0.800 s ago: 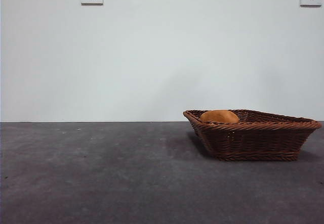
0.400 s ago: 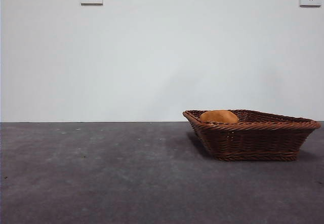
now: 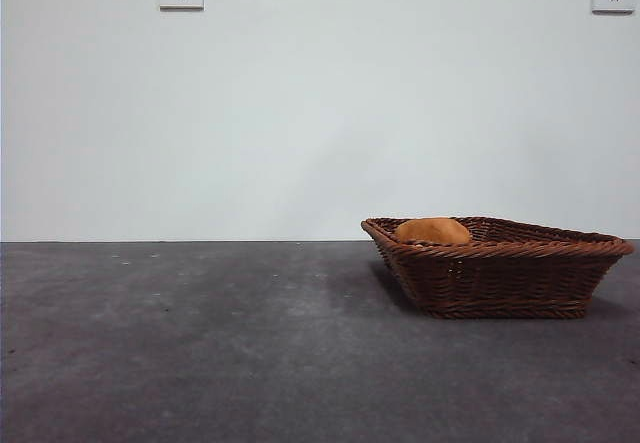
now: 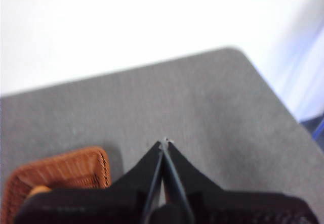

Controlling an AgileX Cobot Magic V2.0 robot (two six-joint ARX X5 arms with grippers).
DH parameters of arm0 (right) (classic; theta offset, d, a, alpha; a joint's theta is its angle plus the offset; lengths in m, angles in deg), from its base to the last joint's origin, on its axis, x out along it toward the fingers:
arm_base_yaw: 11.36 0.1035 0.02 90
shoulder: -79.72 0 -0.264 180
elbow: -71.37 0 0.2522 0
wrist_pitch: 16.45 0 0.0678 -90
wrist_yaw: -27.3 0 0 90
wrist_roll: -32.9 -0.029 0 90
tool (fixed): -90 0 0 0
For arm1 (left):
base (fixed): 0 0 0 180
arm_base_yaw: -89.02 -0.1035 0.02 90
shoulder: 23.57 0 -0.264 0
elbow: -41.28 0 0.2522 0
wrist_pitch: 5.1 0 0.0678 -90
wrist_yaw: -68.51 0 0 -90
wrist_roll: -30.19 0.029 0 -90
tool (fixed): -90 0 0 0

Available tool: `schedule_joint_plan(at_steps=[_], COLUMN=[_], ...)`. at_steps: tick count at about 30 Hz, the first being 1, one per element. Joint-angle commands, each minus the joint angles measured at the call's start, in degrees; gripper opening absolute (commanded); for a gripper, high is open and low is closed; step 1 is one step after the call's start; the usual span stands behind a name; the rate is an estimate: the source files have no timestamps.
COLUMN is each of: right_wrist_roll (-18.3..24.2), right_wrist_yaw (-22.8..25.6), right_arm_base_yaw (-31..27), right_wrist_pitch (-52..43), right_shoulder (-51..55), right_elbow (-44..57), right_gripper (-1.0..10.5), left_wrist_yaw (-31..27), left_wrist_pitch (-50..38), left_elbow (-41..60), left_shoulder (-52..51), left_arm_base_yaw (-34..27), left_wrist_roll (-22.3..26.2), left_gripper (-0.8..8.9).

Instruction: Help me put the vegetables on the table into the basket

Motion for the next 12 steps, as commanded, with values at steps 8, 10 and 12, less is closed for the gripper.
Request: schedule_joint_plan(at_steps=[8,10,12], right_wrist_roll=[6.1,6.1,6.1], right_wrist_yaw=[8.3,11.0,12.0], right_arm_base_yaw=[-0.2,-0.4,-0.8], right_wrist_pitch=[-6.4,-7.6,-7.1], right_shoulder=[19.9,23.6,27.9], right_elbow=[19.0,24.3,30.1], right_gripper=[0.0,0.0,0.0], left_wrist_yaw=[0.3,0.3,0.3], left_wrist_pitch=[-0.4,-0.4,-0.4], left_elbow=[0.5,0.5,0.5], left_shoulder=[0.0,0.0,0.0], left_arm_base_yaw=[-0.1,-0.1,-0.1], left_wrist_roll=[-0.1,-0.1,-0.1], left_gripper=[0.28,0.28,0.28])
